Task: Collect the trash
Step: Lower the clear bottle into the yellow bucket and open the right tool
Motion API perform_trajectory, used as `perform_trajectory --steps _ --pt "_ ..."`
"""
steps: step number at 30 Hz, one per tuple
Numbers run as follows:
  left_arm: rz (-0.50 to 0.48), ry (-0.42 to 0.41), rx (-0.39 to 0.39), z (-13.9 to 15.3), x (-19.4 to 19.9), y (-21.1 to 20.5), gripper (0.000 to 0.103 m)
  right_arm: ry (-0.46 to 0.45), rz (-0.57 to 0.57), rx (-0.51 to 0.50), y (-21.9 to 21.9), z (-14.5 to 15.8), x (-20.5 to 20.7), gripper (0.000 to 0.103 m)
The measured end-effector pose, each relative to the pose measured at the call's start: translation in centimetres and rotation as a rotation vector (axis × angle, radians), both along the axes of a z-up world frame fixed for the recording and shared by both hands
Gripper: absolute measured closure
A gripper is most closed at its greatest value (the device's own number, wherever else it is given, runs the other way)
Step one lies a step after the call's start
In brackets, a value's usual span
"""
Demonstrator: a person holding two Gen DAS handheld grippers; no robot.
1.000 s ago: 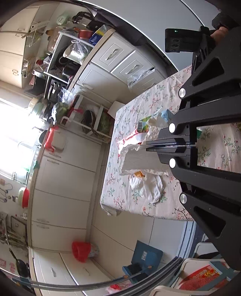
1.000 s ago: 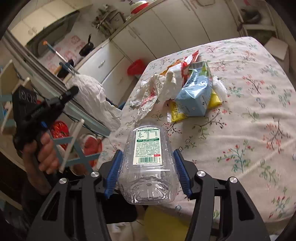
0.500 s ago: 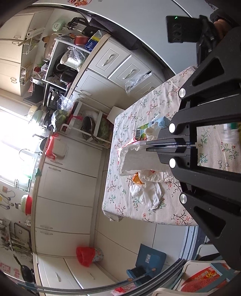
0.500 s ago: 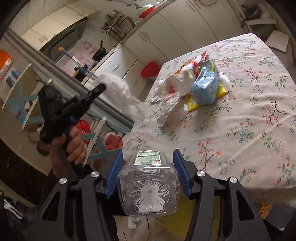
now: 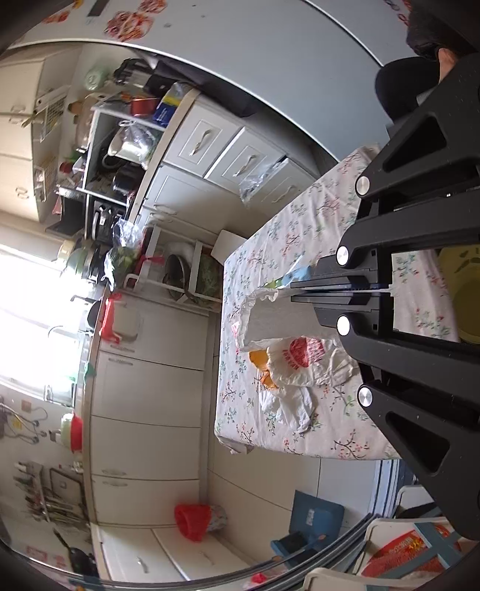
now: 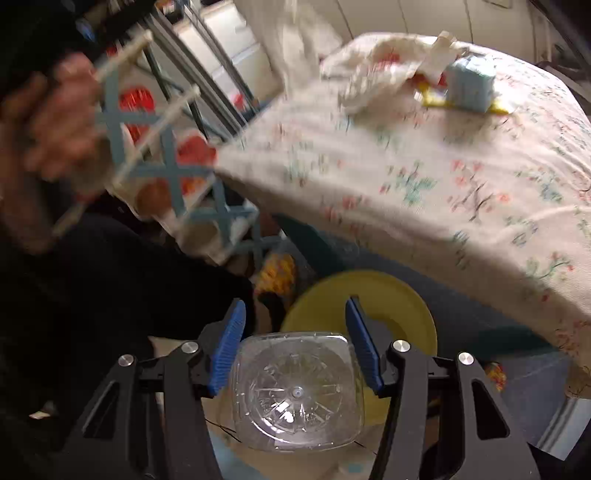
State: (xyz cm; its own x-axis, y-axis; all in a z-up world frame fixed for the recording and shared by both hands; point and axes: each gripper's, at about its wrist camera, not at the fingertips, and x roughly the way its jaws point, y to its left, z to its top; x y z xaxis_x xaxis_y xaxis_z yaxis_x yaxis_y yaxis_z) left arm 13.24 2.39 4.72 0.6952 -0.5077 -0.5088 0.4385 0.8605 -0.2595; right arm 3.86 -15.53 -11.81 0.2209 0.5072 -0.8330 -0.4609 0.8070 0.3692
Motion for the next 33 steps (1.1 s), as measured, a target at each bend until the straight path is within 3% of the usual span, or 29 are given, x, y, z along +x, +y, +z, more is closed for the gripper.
perform_trajectory --steps 7,12,15,19,23,28,33 --pt "-0.008 0.002 0.040 0.4 -3.3 -0.4 0.102 0.030 -0.019 -0.047 0.3 -2.3 1.2 0.049" --pt "-0.012 0.018 0.065 0.2 -4.9 -0.6 0.102 0.021 -0.068 -0.051 -0.6 -2.0 1.1 0.049" --pt "-0.036 0.038 0.059 0.1 -5.9 -0.6 0.102 -0.021 -0.128 -0.021 -1.8 -1.1 1.3 0.049" --pt "-0.092 0.104 -0.011 -0.6 -7.3 -0.3 0.102 -0.135 -0.216 0.037 -3.6 1.4 1.2 0.042" --pt "-0.132 0.201 -0.081 -2.9 -8.7 0.0 0.102 -0.206 -0.310 0.098 -5.7 3.1 1.2 0.040" --pt "-0.160 0.316 -0.091 -6.6 -9.7 -1.0 0.102 -0.269 -0.370 0.134 -7.0 4.5 0.5 0.039" --pt "-0.178 0.414 -0.016 -10.5 -10.0 -3.5 0.102 -0.373 -0.371 -0.015 -6.0 5.7 -0.3 0.029"
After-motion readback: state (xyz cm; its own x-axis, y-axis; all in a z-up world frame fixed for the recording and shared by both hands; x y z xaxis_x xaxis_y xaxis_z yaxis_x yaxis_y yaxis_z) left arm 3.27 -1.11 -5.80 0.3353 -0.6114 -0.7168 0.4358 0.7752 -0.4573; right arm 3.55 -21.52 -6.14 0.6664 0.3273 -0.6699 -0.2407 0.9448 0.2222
